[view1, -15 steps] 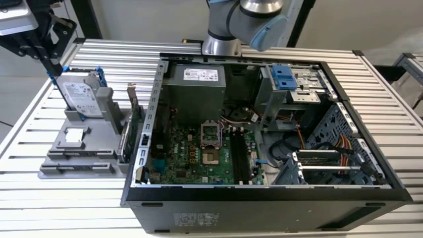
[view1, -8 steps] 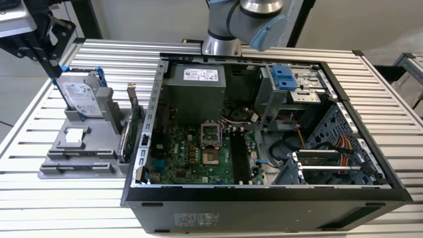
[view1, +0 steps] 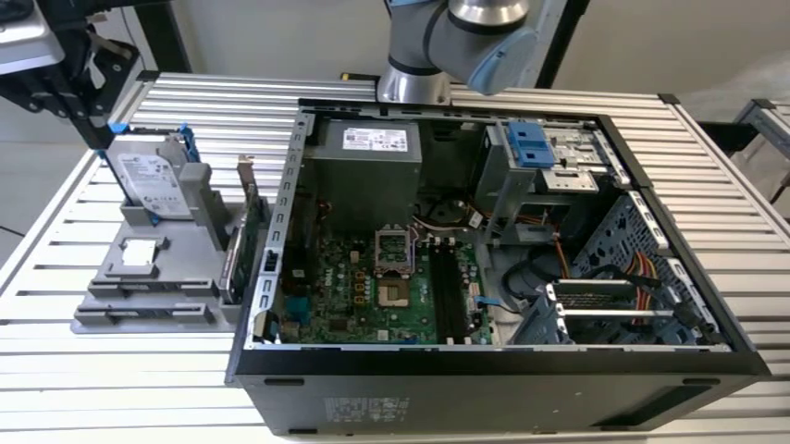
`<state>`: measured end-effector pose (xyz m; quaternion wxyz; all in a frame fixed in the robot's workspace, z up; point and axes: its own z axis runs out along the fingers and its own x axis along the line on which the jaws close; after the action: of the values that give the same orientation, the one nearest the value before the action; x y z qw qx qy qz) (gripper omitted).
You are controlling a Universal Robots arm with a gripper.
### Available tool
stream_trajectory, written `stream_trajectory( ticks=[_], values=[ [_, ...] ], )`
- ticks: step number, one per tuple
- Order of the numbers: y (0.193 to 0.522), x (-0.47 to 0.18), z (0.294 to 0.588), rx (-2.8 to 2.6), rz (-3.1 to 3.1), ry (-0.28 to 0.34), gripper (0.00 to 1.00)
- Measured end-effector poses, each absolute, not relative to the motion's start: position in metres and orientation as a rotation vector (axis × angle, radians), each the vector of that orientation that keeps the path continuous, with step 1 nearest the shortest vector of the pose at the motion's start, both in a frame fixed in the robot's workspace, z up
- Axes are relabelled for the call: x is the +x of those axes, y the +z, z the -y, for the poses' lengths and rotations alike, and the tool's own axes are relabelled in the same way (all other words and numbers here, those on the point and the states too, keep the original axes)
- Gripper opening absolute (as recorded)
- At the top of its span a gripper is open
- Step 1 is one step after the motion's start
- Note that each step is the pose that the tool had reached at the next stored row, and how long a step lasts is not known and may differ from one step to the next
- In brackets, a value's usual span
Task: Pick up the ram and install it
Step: 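Reach for the ram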
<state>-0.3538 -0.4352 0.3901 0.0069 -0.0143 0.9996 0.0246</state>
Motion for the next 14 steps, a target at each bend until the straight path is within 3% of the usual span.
stream_trajectory(
  ticks=[14],
  values=[
    [0.3896, -0.3538, 0.4451, -0.045, -3.127, 0.077, 0.00]
  ],
)
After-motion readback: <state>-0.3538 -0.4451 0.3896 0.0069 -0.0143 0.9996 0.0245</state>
